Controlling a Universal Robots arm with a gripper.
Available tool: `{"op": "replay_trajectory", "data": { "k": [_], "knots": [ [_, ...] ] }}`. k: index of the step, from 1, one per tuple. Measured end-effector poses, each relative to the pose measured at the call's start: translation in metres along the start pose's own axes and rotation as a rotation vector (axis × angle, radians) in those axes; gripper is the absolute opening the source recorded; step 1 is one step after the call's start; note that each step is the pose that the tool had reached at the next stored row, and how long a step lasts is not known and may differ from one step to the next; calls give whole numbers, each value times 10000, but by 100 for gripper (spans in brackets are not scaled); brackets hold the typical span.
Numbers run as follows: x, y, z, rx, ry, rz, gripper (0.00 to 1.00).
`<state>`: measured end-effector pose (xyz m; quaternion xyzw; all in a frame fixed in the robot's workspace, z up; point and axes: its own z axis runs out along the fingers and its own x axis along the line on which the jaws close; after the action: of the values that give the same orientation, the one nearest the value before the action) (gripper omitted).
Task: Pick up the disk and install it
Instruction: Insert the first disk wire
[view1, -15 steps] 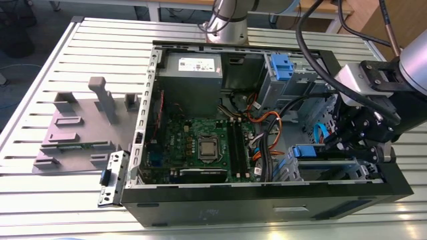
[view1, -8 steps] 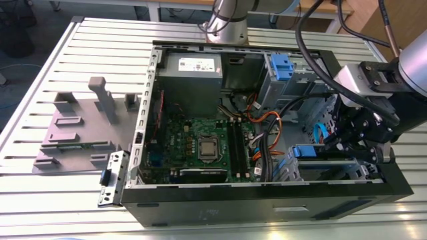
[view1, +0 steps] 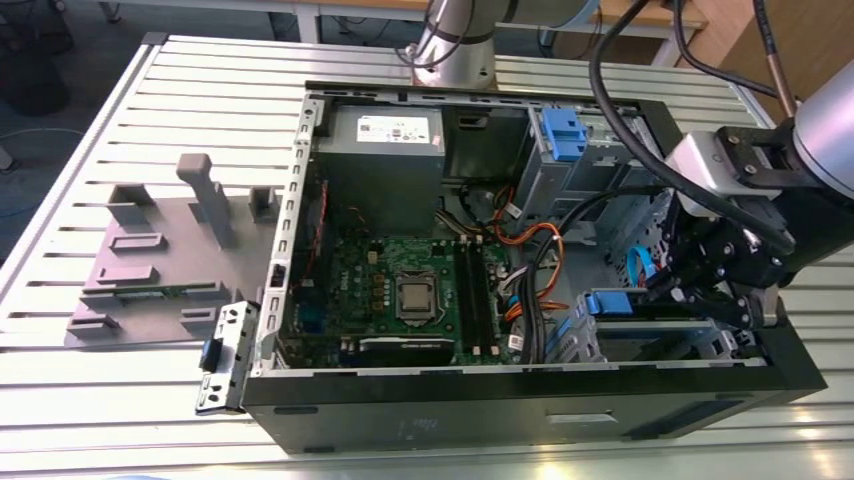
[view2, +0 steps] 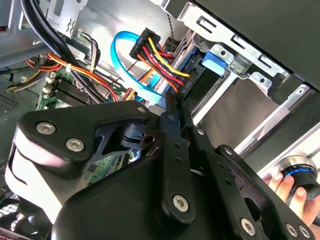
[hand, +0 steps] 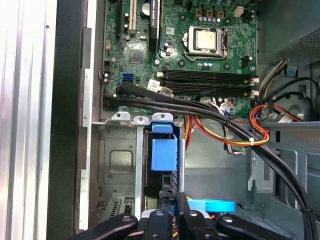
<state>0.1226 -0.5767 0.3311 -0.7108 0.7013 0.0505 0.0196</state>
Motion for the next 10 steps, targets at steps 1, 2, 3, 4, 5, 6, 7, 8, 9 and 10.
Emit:
{"op": "replay_trajectory", "data": {
  "k": [1,2,3,4,5,6,7,8,9,10],
  "knots": [
    [0,0,4,0,-2,0,16],
    [0,0,6,0,0,0,16],
    [1,0,10,0,1,0,16],
    [1,-1,13,-1,1,0,16],
    [1,0,14,-1,3,1,16],
    [2,-1,15,-1,4,0,16],
    [2,-1,16,-1,3,0,16],
    [2,-1,16,0,4,0,16],
    [2,-1,16,0,5,0,16],
    [2,-1,17,0,6,0,16]
  ]
}}
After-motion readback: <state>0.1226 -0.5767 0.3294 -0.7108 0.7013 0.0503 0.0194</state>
